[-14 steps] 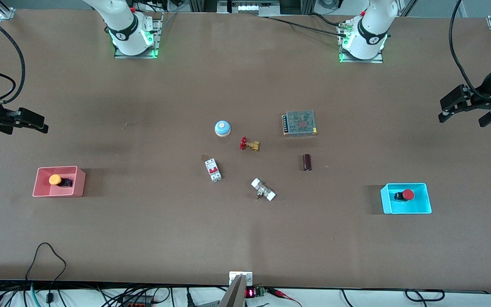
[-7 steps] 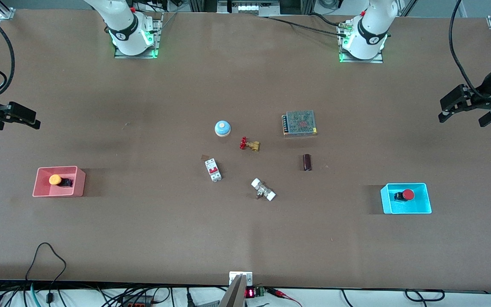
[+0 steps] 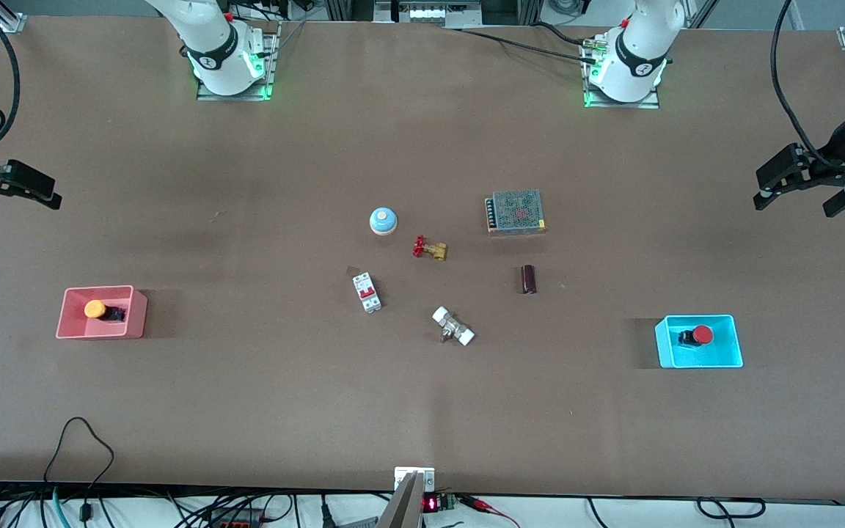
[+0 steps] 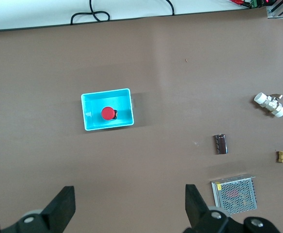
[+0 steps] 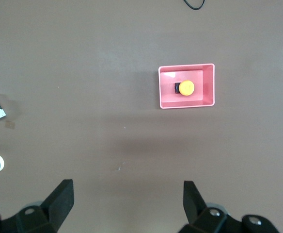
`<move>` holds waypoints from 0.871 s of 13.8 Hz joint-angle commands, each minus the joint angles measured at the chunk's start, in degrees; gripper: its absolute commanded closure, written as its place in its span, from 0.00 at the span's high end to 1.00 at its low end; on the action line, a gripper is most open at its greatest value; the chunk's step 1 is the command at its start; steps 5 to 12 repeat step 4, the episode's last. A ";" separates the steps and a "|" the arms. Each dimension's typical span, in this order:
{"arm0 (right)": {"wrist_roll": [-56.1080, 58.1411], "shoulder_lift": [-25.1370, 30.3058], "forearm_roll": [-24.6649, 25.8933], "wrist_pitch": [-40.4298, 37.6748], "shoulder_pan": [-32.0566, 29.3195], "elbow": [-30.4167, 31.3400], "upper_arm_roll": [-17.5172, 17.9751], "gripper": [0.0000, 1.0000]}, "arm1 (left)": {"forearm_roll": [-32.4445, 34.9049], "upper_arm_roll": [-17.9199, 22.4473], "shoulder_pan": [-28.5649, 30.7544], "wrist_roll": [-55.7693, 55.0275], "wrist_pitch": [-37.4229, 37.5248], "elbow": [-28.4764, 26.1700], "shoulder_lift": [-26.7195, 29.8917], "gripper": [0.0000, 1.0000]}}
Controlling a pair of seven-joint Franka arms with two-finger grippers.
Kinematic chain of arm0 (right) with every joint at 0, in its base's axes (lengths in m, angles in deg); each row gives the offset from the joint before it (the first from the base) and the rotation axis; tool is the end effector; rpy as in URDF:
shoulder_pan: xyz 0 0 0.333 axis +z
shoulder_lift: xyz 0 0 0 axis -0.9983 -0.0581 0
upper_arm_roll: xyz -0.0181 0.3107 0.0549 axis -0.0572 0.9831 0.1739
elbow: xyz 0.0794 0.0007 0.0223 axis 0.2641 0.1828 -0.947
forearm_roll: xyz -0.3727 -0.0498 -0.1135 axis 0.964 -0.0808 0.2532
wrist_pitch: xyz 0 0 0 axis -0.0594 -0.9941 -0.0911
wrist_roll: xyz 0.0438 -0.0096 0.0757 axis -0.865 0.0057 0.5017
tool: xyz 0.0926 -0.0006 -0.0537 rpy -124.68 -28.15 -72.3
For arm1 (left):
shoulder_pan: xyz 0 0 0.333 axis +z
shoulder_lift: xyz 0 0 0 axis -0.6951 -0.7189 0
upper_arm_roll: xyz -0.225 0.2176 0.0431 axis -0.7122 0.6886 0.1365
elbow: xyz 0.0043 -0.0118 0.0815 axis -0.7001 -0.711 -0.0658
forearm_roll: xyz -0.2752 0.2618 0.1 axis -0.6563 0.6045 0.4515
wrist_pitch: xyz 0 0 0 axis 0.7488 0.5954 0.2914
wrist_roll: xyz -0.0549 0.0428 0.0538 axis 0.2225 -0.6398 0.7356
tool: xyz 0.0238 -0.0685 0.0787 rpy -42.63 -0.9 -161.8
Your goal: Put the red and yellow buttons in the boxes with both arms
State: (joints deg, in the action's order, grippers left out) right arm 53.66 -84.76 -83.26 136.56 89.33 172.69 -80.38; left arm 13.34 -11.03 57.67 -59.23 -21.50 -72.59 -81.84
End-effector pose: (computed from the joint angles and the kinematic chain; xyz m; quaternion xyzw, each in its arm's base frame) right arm 0.5806 -0.0351 0.5973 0.9999 -0.0075 -0.0096 0.0072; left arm 0.5694 -0.0147 0.6303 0.9962 -0.0438 0.0752 0.0104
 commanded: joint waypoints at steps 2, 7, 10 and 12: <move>-0.21 3.27 0.69 -0.26 -0.99 3.61 1.02 1.00 | -0.54 12.41 -12.26 -0.45 0.35 0.32 0.56 1.00; 0.06 3.63 0.78 -0.61 -1.08 3.61 1.02 1.00 | -0.54 15.10 -14.69 -0.36 0.35 0.32 0.56 1.00; 0.06 3.63 0.78 -0.61 -1.08 3.61 1.02 1.00 | -0.54 15.10 -14.69 -0.36 0.35 0.32 0.56 1.00; 0.06 3.63 0.78 -0.61 -1.08 3.61 1.02 1.00 | -0.54 15.10 -14.69 -0.36 0.35 0.32 0.56 1.00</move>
